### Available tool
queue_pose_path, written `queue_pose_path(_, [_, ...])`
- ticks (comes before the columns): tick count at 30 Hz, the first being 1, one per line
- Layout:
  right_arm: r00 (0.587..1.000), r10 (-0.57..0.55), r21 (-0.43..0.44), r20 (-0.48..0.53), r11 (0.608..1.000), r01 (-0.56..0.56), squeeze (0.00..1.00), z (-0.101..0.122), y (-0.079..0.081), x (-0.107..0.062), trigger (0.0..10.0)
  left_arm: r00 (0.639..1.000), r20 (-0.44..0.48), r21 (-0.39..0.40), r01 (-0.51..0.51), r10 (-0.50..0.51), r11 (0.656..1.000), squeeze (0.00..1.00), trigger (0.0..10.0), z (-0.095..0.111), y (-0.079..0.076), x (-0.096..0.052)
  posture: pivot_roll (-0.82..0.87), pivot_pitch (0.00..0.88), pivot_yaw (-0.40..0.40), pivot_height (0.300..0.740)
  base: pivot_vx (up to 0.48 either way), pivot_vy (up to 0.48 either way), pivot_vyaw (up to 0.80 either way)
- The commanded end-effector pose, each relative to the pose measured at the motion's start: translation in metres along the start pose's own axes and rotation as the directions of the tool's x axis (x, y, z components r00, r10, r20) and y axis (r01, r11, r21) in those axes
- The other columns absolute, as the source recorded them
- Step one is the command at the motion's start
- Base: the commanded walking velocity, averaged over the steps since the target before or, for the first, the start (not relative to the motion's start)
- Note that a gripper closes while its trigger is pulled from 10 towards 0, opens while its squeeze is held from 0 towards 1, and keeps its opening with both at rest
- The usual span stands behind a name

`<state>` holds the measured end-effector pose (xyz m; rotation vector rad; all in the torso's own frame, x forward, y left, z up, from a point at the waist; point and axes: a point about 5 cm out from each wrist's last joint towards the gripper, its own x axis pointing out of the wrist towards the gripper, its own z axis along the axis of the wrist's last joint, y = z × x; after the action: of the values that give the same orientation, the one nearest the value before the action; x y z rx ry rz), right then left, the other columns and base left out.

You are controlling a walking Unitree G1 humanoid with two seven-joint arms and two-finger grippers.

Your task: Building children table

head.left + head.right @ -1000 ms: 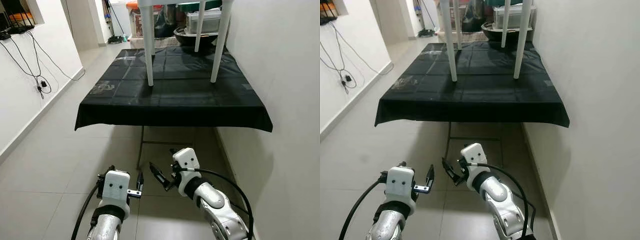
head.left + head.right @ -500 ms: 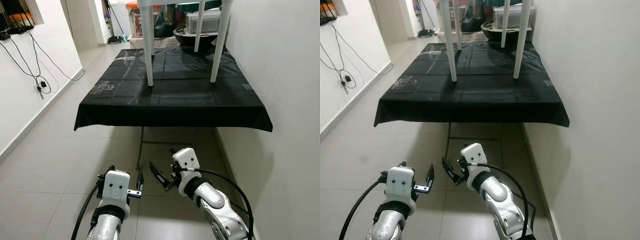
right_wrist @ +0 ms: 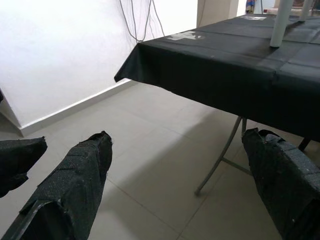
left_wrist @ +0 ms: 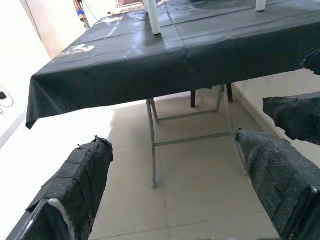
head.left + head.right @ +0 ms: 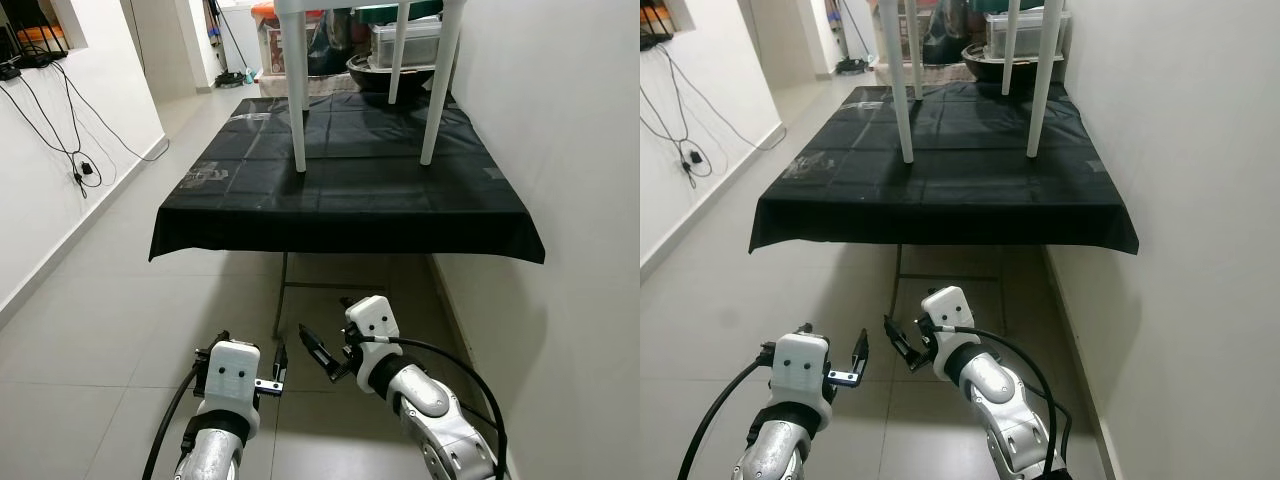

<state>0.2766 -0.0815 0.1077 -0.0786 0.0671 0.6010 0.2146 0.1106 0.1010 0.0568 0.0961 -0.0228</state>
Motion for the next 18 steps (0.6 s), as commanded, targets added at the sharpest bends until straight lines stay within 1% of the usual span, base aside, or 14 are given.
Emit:
queue_pose_path(1, [0.999, 0.004, 0.011, -0.033, 1.000, -0.004, 0.00, -0.0054, 0.0027, 0.0036, 10.0, 0.999, -0.044, -0.025, 0.006, -0.007, 1.000, 0.00, 10.0, -0.0055, -0.0039, 0.0033, -0.03, 0.000, 0.038, 0.740, 0.000, 0.000, 0.00])
queue_pose_path(4, [0.999, 0.006, 0.009, -0.033, 1.000, -0.005, 0.00, -0.0054, 0.0019, 0.0029, 10.0, 0.999, -0.045, -0.025, 0.004, -0.005, 1.000, 0.00, 10.0, -0.0053, -0.0049, 0.0030, -0.04, 0.000, 0.032, 0.740, 0.000, 0.000, 0.00])
queue_pose_path(18, [0.999, 0.006, 0.010, -0.034, 1.000, -0.006, 0.00, -0.0067, 0.0045, 0.0016, 10.0, 0.999, -0.051, -0.019, 0.006, -0.007, 1.000, 0.00, 10.0, -0.0072, -0.0042, 0.0009, -0.04, 0.000, 0.052, 0.740, 0.000, 0.000, 0.00])
